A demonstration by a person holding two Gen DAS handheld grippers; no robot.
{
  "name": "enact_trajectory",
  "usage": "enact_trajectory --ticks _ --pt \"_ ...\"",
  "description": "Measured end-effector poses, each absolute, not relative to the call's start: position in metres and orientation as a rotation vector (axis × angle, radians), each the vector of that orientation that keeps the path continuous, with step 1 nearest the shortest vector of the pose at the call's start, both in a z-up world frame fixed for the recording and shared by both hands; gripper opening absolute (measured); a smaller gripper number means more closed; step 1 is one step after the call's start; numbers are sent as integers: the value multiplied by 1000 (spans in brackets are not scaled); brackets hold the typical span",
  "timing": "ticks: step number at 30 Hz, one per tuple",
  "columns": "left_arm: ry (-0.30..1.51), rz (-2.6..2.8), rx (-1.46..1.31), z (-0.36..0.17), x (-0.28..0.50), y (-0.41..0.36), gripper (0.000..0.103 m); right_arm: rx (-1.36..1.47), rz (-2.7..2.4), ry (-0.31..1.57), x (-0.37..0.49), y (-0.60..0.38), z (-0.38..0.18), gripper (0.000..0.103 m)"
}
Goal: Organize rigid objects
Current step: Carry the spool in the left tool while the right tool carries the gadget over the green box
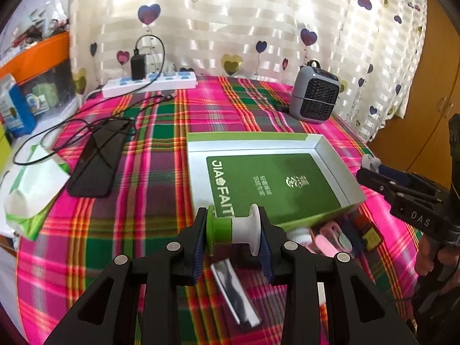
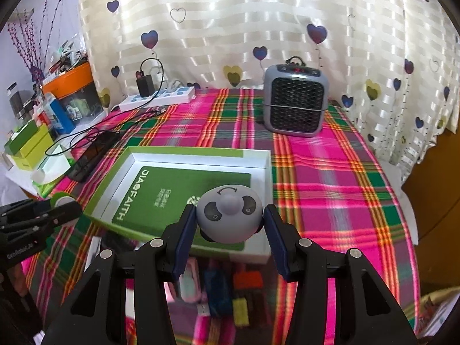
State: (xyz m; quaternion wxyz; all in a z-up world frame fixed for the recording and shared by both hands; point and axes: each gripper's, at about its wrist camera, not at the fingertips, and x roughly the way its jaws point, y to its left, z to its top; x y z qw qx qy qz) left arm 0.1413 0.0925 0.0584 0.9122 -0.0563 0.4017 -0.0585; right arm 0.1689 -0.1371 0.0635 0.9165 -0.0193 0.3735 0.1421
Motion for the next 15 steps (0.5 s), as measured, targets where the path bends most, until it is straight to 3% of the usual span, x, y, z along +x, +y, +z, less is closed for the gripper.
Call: enact_trajectory --ticks 15 --pt "898 -128 -98 28 197 82 31 -61 306 849 216 -108 34 49"
